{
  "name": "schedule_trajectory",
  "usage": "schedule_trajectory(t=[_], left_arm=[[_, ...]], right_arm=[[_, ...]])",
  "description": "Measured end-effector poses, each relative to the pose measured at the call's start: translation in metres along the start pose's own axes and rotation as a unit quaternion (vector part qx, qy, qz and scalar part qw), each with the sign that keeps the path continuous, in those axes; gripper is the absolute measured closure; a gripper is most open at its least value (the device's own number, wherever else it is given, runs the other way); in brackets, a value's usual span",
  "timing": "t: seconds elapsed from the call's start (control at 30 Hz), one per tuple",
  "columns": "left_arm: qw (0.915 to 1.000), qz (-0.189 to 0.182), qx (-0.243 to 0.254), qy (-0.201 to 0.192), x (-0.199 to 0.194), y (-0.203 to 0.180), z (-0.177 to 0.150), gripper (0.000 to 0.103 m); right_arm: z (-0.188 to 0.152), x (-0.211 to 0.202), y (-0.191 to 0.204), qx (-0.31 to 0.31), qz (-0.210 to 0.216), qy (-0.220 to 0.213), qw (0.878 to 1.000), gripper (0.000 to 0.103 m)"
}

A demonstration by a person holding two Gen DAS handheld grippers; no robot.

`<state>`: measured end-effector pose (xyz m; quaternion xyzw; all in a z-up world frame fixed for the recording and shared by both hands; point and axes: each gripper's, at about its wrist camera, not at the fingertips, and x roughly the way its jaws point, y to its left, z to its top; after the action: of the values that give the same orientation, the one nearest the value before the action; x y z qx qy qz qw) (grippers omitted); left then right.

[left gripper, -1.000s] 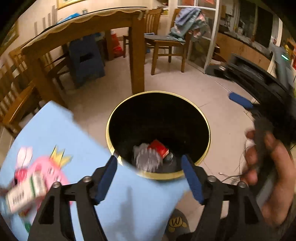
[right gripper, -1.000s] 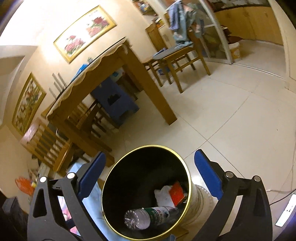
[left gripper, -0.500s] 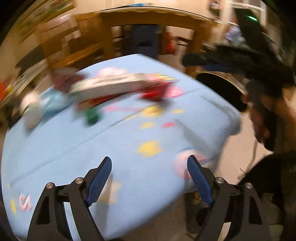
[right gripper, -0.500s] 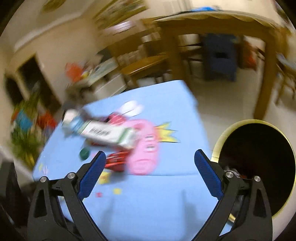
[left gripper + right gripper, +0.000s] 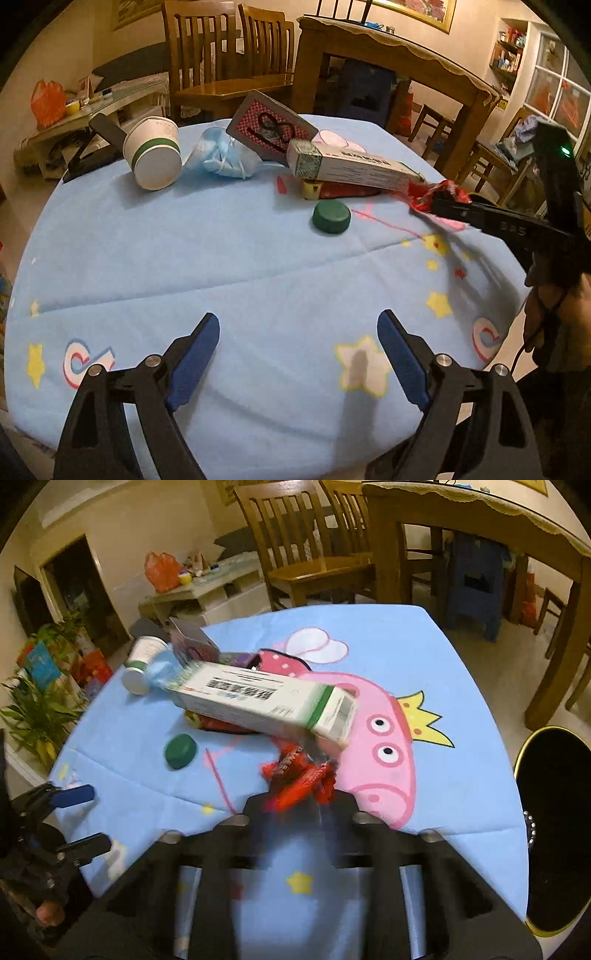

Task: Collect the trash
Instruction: 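Grasp the red snack wrapper with the right tool while the left tool grasps the green bottle cap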

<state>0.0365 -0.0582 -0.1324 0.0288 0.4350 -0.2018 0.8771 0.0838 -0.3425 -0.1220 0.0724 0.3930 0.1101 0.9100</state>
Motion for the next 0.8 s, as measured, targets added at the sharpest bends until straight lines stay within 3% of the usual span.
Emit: schedule_trajectory(t=[0.1,0.37,0.5,0.53,0.57,0.6,0.67,0.73,0.8], left_arm=[[1.0,-0.003,-0.003,0.001,0.004,0.003,0.011,0.017],[0.9995,-0.013,-0.026,0.013,0.041,-0.006,0.06,0.015],[0.9995,-0.004,-0.017,0.027,0.064,-0.021,0.076,0.021],[0.9994,0.0,-0.013,0.031,0.069,-0.025,0.078,0.026],[0.9991,0.008,-0.009,0.04,0.077,-0.029,0.08,0.038],[0.9989,0.02,-0.005,0.041,0.08,-0.031,0.081,0.04],[0.9982,0.047,0.008,0.037,0.081,-0.037,0.08,0.059],[0.9981,0.051,0.018,0.031,0.077,-0.041,0.077,0.073],[0.9985,0.044,0.018,0.027,0.071,-0.041,0.07,0.073]], right_arm=[[0.003,-0.015,-0.017,0.021,0.007,-0.019,1.0,0.083],[0.004,-0.02,-0.027,0.036,0.017,-0.019,0.999,0.083],[0.006,-0.026,-0.033,0.05,0.029,-0.027,0.998,0.083],[0.007,-0.028,-0.035,0.052,0.03,-0.03,0.998,0.083],[0.006,-0.03,-0.037,0.053,0.031,-0.032,0.998,0.082],[0.006,-0.031,-0.037,0.055,0.032,-0.033,0.997,0.082],[0.007,-0.031,-0.041,0.061,0.032,-0.033,0.997,0.082],[0.007,-0.033,-0.045,0.066,0.032,-0.035,0.997,0.082],[0.007,-0.036,-0.051,0.075,0.03,-0.039,0.996,0.082]])
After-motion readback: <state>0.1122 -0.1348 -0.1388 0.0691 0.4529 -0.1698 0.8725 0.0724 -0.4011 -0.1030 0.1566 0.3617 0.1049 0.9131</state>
